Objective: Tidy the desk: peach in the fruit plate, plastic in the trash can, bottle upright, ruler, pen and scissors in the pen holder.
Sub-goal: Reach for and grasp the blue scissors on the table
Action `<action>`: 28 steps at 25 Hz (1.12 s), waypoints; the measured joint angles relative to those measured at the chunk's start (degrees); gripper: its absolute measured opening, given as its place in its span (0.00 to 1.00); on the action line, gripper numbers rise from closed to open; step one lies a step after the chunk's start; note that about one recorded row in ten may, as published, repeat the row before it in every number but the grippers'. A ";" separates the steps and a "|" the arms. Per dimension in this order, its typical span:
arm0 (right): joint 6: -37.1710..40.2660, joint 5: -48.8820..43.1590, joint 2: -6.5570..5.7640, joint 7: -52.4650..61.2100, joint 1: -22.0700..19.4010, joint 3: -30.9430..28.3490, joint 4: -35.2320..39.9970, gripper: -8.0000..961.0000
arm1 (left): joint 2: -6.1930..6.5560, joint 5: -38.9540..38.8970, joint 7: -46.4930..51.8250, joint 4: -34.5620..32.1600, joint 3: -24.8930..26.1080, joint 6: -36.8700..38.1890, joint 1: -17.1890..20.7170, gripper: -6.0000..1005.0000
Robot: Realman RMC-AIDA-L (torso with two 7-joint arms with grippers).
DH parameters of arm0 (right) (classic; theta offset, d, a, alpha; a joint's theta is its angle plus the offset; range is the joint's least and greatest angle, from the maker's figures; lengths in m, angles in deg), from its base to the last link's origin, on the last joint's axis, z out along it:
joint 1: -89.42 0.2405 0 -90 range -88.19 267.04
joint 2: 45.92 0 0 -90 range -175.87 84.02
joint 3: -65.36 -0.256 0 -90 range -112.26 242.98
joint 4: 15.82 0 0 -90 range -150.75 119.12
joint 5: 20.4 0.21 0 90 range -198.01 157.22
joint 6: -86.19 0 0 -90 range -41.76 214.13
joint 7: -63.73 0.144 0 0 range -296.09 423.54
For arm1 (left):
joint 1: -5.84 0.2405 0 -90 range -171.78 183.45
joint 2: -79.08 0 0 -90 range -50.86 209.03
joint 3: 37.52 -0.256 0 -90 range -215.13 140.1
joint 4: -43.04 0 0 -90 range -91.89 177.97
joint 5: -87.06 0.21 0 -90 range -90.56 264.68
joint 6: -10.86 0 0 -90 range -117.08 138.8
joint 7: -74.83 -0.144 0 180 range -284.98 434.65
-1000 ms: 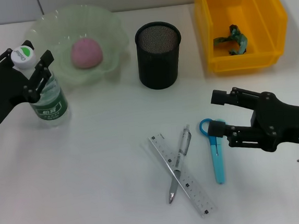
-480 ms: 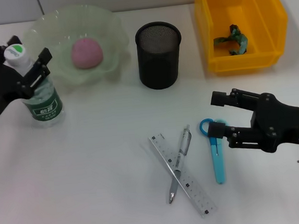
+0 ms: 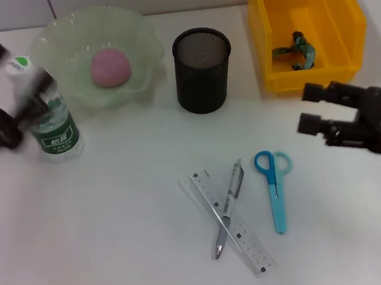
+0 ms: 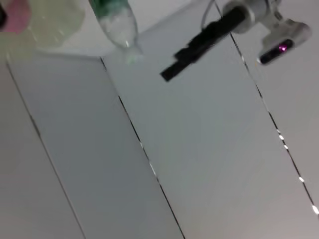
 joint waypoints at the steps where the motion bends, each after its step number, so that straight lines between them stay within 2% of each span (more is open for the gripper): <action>1: 0.01 -1.57 -0.15 2.74 -0.19 -0.66 2.54 0.86 | 0.11 3.82 -1.50 -0.22 -1.20 3.21 0.34 0.80; 4: 0.00 -10.43 0.22 14.21 -0.70 -2.58 14.23 0.86 | 0.18 7.32 -2.32 -0.48 -2.44 4.56 0.44 0.80; 5: 0.14 -15.20 0.59 20.18 -0.66 -2.76 20.87 0.86 | 0.18 7.32 -2.32 -0.48 -2.44 4.56 0.44 0.80; 7: 0.70 -25.89 1.31 32.02 -0.16 -2.34 32.59 0.86 | 0.07 19.11 -2.39 -0.33 -6.70 5.12 -1.02 0.80; 9: 2.20 -38.26 1.74 45.16 2.15 0.54 43.39 0.86 | -0.05 20.14 -2.33 0.08 -6.77 4.47 -1.37 0.80; 12: 5.56 -52.76 1.77 63.51 8.08 6.96 50.79 0.85 | -0.16 20.90 -2.31 0.62 -6.80 3.42 -1.79 0.80; 14: 7.00 -57.03 1.75 70.45 11.13 11.08 51.09 0.85 | -0.19 21.16 -2.29 2.46 -6.92 1.79 -3.26 0.80; 19: 7.46 -63.22 1.75 79.16 16.69 21.45 49.64 0.85 | -0.16 21.36 -2.30 2.80 -6.95 1.66 -3.62 0.80; 28: 5.83 -64.80 2.48 82.87 22.87 28.45 37.54 0.84 | -0.12 21.83 -2.28 2.85 -7.11 0.85 -4.10 0.80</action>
